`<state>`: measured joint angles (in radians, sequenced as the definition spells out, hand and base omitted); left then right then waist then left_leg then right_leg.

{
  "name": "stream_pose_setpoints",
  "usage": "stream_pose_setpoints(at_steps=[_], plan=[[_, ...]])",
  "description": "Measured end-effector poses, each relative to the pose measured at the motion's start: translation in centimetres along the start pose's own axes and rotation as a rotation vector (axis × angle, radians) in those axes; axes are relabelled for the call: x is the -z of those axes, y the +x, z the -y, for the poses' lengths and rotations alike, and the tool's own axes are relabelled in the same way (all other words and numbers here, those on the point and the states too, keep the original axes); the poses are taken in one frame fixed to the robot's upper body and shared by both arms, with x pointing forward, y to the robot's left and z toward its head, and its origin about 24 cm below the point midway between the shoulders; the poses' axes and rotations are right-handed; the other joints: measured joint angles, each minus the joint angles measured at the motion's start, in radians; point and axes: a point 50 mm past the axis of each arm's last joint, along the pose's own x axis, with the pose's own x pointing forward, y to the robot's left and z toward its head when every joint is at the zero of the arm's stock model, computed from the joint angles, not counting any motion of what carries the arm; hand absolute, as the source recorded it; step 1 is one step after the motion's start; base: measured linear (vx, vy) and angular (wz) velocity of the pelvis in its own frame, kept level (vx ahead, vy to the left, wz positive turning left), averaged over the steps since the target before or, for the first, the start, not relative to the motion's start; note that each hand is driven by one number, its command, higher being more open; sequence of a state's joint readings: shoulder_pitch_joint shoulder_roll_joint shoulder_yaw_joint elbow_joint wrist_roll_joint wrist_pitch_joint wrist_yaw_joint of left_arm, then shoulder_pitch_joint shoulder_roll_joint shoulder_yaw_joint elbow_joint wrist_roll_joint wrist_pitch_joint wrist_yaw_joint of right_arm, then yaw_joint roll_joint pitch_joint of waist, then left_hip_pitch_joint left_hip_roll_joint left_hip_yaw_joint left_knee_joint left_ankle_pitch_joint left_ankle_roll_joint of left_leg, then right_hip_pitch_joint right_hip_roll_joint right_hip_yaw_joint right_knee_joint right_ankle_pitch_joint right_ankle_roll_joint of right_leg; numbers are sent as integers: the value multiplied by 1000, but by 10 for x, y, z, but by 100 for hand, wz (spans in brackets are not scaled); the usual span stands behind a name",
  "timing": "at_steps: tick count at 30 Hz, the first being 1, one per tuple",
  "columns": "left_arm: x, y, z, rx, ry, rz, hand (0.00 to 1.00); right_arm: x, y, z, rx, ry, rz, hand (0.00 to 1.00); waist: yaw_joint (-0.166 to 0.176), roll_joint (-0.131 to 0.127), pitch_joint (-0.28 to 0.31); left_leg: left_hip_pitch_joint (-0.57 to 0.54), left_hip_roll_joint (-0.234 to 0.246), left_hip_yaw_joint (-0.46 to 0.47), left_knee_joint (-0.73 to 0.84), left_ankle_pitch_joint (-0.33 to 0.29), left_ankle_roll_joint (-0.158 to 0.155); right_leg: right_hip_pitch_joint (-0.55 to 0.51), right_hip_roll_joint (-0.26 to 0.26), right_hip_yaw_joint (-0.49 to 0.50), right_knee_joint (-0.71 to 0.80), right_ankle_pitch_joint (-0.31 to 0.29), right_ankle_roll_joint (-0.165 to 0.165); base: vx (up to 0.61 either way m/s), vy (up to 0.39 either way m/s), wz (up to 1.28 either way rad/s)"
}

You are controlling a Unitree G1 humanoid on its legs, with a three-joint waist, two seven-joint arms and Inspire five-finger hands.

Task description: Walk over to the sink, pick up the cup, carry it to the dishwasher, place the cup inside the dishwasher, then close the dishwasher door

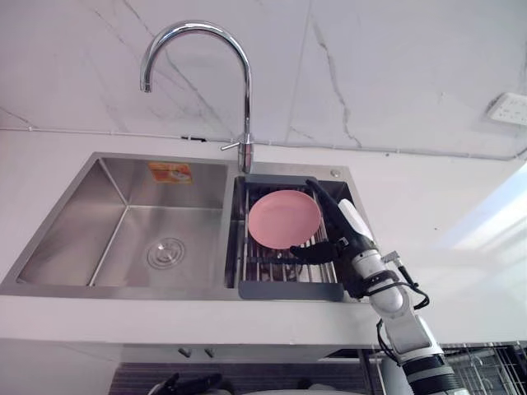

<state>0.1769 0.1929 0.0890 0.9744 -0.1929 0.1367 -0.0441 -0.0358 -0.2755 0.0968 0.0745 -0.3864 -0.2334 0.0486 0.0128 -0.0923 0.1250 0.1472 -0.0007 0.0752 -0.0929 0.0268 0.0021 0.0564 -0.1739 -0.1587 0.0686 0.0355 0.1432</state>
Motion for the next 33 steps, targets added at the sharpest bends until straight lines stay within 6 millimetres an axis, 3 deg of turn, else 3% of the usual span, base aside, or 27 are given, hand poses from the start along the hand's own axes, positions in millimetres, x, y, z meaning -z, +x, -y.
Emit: stream_pose_setpoints(at_steps=[8, 12, 20, 25, 33], plan=[[-3, 0, 1, 1, 21, 9, 100, 0, -1, 3, -15, -21, 23, 100, -3, 5, 5, 1, 40, -5, 0, -2, -3, -18, 34, -21, 36, 20, -8, -5, -18, 0], [-4, 0, 1, 2, 28, 9, 100, 9, -4, 4, -40, -57, -1, 100, -7, 8, 7, 0, 48, -5, 0, -1, -6, -29, 37, -25, 51, 23, -13, 0, -4, -1], [-4, 0, 2, 5, 33, 10, 100, 15, -6, 6, -69, -135, -11, 100, -12, 9, 8, -11, 46, 4, 0, 3, -10, -42, 36, -25, 45, 23, -15, -3, -4, -3], [-5, 0, 2, 7, 35, 10, 100, 17, -7, 6, -68, -180, -20, 100, -10, 8, 7, -19, 24, 7, 0, 9, -12, -40, 17, -38, 23, -1, -45, 0, 0, 0], [-5, 0, 2, 9, 35, 11, 100, 21, -4, 9, 17, -262, -36, 100, -2, 8, 7, -20, 10, 3, 0, 20, -13, -33, 7, -49, 19, -6, -38, -13, -6, 4]])
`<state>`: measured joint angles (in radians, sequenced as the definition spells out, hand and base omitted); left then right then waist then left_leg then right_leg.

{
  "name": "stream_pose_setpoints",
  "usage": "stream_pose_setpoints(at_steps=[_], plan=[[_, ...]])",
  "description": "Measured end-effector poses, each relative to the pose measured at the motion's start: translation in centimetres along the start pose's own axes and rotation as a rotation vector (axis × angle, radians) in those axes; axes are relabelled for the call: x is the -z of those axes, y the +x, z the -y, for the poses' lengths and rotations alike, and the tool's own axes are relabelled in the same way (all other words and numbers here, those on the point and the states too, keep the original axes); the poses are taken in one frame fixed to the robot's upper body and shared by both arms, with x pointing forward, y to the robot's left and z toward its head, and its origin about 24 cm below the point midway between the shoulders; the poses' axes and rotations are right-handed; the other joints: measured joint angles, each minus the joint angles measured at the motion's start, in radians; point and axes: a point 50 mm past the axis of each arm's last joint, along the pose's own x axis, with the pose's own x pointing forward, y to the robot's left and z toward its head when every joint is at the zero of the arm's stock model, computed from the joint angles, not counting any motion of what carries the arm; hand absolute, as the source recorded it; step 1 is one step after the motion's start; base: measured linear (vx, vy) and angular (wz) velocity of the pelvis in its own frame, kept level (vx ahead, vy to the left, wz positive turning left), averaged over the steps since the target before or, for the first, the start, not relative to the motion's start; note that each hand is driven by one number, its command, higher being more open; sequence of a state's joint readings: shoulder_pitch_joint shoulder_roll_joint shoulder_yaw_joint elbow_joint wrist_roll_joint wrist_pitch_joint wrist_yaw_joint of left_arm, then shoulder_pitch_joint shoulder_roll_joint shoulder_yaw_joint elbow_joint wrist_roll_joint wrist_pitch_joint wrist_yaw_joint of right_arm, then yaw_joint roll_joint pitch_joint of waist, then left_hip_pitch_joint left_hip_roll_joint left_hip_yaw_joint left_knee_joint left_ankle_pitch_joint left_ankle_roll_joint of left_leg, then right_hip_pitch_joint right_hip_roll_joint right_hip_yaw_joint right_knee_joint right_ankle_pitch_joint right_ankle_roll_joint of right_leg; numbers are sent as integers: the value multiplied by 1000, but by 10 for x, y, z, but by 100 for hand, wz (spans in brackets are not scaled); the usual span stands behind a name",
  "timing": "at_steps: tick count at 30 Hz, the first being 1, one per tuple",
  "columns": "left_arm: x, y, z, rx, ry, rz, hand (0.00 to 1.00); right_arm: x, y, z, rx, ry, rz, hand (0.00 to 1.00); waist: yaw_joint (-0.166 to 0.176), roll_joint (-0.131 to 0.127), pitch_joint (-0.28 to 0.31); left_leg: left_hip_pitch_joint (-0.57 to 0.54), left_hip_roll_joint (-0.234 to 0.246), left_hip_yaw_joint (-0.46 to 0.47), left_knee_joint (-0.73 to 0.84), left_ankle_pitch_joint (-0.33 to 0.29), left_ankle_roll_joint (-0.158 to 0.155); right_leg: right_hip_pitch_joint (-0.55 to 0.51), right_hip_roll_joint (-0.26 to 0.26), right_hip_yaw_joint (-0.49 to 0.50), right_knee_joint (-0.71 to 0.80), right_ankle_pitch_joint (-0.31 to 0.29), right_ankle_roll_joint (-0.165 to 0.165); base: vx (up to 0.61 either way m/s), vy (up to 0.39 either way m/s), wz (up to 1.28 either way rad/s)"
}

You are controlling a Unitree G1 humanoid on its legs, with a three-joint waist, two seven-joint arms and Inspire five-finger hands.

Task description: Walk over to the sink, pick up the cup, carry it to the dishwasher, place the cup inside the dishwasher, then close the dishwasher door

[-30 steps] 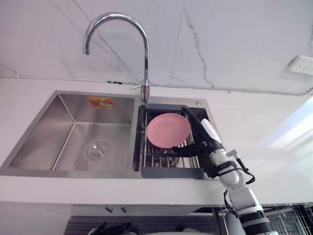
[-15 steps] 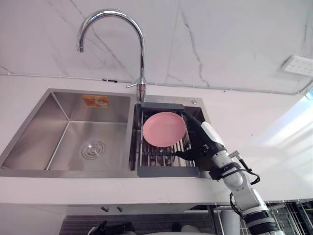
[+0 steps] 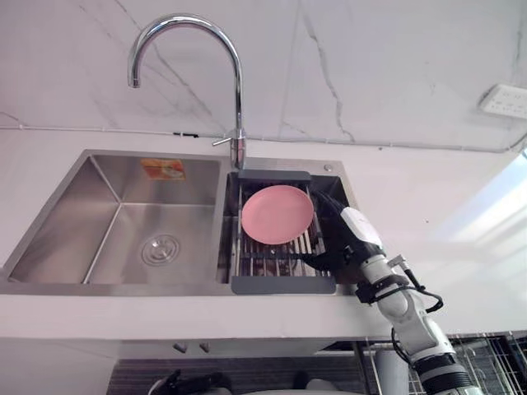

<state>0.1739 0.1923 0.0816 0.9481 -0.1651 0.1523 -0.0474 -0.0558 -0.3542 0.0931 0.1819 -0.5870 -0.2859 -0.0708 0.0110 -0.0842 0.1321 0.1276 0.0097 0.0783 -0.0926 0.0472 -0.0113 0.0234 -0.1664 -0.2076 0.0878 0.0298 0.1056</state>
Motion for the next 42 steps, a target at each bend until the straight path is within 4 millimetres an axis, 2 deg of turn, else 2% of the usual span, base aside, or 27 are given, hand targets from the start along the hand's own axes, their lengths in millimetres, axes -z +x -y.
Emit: stream_pose_setpoints(at_steps=[4, 12, 26, 30, 39, 40, 42], plan=[[0, 0, 0, 2, 0, 0, 100, 1, 4, 0, 30, -40, -21, 100, 1, 0, 0, 0, -13, -12, 0, 2, 5, 10, -12, -11, -3, -1, 9, 5, 21, 10], [-2, 0, 1, 5, 0, 5, 100, 7, 10, -14, 27, -35, -98, 100, 15, 0, 1, -3, -26, -26, 0, 3, 11, 16, -28, -24, -4, 0, 20, 11, 12, 6], [-6, 0, 2, 8, 0, 21, 100, 9, 25, -10, 69, -61, -136, 100, 40, -2, 21, -5, -33, -58, 0, 5, 14, 32, -38, -57, -4, -6, 29, 5, -5, 7], [-8, 0, 4, 12, 0, 32, 100, 11, 26, -11, 81, -59, -162, 100, 51, -2, 22, -8, -32, -69, 0, 5, 14, 36, -39, -69, -3, -7, 30, 20, -11, 8], [-8, 0, 4, 11, 10, 33, 100, 12, 27, -15, 104, -47, -194, 100, 51, 2, 25, -6, -14, -96, 0, 2, 18, 34, -29, -93, 34, -6, 30, -5, -18, 7], [-8, 0, 4, 12, 9, 34, 100, 12, 27, -16, 105, -46, -193, 0, 52, 3, 26, -5, -9, -98, 0, 3, 18, 34, -26, -96, 38, -6, 29, -6, -27, 8], [-9, 0, 5, 14, 9, 39, 100, 10, 28, -18, 106, -50, -185, 0, 54, 5, 27, -6, -5, -100, 0, 3, 17, 33, -21, -97, 38, -5, 28, -1, -11, 2]])
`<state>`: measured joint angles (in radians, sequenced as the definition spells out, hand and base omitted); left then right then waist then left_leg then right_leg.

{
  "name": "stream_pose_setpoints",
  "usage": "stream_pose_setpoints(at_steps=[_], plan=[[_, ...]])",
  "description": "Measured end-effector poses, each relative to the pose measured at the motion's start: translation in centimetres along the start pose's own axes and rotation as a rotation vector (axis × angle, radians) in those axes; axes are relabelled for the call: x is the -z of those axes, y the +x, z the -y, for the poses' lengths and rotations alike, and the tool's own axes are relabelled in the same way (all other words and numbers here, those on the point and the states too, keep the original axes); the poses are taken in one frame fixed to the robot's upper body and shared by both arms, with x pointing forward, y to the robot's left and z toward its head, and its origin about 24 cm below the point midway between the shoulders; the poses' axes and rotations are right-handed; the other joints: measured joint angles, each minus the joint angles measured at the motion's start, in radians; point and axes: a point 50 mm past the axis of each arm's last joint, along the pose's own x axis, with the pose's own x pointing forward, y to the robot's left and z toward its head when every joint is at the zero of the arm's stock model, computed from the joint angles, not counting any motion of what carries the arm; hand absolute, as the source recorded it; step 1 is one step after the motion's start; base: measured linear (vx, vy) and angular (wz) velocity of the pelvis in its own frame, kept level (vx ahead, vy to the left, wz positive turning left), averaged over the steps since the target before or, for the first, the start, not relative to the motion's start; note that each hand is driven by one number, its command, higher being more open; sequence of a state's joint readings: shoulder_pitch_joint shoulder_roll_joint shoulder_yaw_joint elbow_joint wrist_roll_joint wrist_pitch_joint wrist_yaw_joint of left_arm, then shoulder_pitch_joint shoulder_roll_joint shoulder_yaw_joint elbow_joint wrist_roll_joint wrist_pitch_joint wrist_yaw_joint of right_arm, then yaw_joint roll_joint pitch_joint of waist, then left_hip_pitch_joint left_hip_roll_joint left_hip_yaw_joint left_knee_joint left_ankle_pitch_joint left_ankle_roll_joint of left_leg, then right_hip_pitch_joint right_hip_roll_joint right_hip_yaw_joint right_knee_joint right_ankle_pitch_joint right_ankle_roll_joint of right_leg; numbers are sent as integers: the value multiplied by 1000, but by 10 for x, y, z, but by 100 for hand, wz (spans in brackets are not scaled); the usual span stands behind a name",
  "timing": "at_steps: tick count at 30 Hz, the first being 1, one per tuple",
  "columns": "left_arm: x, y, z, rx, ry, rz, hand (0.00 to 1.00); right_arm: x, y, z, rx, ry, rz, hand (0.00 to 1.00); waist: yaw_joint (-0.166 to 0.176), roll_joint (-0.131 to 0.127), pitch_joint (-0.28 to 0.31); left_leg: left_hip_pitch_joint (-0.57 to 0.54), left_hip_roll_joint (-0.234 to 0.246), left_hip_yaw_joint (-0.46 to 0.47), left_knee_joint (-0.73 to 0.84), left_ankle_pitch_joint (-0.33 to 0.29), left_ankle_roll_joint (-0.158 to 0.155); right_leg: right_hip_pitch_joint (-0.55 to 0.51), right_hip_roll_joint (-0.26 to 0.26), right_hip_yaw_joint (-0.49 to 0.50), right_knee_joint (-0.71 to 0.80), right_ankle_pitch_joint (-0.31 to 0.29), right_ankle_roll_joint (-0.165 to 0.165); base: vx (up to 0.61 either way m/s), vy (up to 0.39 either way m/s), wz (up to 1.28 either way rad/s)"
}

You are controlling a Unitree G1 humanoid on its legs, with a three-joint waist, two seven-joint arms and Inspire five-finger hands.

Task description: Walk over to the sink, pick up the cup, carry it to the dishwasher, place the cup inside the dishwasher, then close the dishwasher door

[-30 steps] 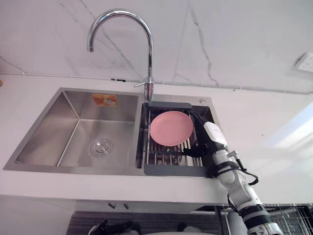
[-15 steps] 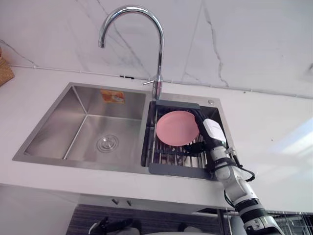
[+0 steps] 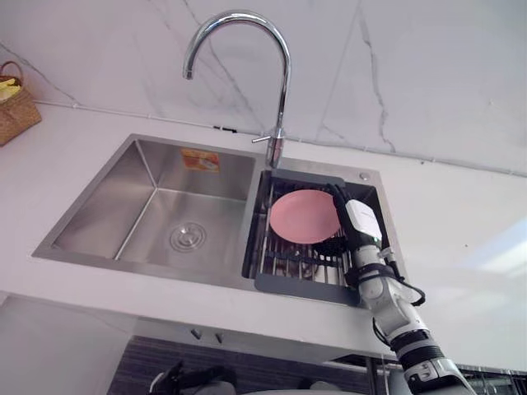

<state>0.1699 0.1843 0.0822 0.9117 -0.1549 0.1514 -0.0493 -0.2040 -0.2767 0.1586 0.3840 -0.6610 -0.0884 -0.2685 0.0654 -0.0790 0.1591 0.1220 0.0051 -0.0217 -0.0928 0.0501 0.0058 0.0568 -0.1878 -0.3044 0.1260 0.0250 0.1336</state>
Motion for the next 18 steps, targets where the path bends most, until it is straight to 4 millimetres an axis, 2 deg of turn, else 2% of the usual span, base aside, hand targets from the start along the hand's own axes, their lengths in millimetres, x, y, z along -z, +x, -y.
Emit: stream_pose_setpoints(at_steps=[7, 12, 14, 18], plan=[[-2, 0, 2, 2, 34, 16, 100, -3, 1, 2, 52, -84, 51, 0, 0, 10, 6, -7, 17, -13, 0, 3, -5, -8, 10, -8, 13, 1, -2, 7, -13, 3], [-2, 0, 3, 9, 35, 18, 100, -4, 12, 15, 96, -248, 129, 0, 1, 12, 8, -10, 15, -13, 0, 3, -5, -9, 11, -13, 11, -1, -7, 0, 0, 0], [-3, 0, 3, 16, 36, 19, 100, -9, 18, 21, 114, -257, 158, 0, 1, 12, 7, -10, 14, -13, 0, 3, -6, -8, 11, -18, 9, -6, -15, 0, 0, 0], [-3, 0, 3, 22, 37, 19, 100, -10, 17, 16, 85, -276, 170, 0, -2, 11, 7, -14, 11, -11, 0, 8, -17, -8, 11, -24, -4, -12, -23, 14, -11, -3]])
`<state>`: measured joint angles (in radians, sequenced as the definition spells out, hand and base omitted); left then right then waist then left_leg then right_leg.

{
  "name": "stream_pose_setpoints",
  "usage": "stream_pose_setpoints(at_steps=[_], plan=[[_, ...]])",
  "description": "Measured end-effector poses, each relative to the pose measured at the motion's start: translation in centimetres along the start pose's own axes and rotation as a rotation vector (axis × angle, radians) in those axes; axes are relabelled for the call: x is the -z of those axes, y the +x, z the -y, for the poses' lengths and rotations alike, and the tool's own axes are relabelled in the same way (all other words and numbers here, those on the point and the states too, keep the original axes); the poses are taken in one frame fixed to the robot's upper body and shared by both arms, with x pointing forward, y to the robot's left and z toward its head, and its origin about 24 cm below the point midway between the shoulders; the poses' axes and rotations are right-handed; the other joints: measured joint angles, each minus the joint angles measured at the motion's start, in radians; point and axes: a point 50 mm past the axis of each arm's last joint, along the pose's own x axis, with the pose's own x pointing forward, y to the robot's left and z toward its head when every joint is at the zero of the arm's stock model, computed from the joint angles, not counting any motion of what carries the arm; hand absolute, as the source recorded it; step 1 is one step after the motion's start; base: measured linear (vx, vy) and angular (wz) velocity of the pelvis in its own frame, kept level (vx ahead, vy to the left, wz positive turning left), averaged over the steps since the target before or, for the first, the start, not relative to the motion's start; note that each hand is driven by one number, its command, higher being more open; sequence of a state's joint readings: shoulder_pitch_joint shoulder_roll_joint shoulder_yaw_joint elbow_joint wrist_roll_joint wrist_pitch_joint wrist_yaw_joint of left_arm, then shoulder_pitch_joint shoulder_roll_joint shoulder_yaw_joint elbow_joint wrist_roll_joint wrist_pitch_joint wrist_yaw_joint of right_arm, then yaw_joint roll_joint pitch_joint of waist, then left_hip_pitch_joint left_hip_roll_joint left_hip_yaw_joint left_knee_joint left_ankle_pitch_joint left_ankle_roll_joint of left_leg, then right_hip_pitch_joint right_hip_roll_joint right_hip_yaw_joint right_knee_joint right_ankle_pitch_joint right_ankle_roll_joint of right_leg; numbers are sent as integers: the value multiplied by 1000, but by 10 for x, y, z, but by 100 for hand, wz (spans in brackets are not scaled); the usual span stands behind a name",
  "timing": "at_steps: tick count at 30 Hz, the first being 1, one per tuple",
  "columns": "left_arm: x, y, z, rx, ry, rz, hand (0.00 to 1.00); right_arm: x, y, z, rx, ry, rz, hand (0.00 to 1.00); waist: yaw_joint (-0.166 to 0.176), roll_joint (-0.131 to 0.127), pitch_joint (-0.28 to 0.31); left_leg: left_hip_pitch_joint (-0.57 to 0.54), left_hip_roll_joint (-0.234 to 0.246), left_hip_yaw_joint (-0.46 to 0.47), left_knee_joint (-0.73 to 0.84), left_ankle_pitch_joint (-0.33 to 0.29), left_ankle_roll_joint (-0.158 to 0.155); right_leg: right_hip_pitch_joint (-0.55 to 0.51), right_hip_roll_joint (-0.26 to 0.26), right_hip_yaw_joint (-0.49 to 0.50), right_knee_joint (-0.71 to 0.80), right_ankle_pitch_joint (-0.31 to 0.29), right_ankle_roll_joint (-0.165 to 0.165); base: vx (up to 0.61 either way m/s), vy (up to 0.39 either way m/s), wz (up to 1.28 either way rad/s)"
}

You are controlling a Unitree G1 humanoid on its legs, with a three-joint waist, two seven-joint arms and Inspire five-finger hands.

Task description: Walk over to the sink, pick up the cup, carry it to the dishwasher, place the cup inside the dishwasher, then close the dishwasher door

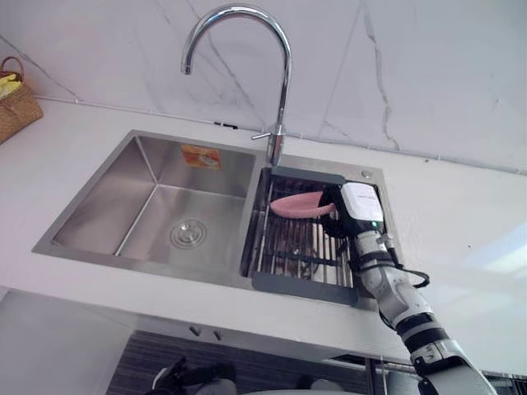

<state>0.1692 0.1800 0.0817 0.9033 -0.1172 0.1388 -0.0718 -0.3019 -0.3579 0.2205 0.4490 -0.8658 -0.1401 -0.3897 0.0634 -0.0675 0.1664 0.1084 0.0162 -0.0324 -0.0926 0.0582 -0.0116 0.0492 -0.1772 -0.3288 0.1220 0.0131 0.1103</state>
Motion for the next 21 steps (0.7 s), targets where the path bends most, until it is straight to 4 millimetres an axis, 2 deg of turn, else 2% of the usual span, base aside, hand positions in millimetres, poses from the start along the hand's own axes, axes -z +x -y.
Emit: stream_pose_setpoints(at_steps=[5, 14, 17, 21], plan=[[-1, 0, -1, 1, 2, 3, 100, 0, 0, -1, -8, -9, 6, 0, 2, -3, 1, -3, -5, 0, 0, 4, -4, 1, -2, -5, -6, -12, -9, 0, 0, 0], [-2, 0, -2, 5, 4, 10, 100, 3, 0, 1, -5, 0, 5, 0, 5, -14, 8, -5, -13, 5, 0, 7, -3, 1, -10, -7, -7, -17, -3, 0, 0, 0], [-4, 0, -4, 0, 8, 18, 100, 5, 0, 4, 2, 32, 6, 0, 6, -23, 13, -5, -14, 7, 0, 8, -1, 1, -11, -6, -9, -15, 0, 0, 0, 0], [-5, 0, -5, -2, 9, 21, 100, 6, 1, 11, 42, 119, 10, 0, 5, -23, 13, -5, -14, 12, 0, 6, -2, 1, -12, 0, -10, -12, 4, 0, -2, -1]])
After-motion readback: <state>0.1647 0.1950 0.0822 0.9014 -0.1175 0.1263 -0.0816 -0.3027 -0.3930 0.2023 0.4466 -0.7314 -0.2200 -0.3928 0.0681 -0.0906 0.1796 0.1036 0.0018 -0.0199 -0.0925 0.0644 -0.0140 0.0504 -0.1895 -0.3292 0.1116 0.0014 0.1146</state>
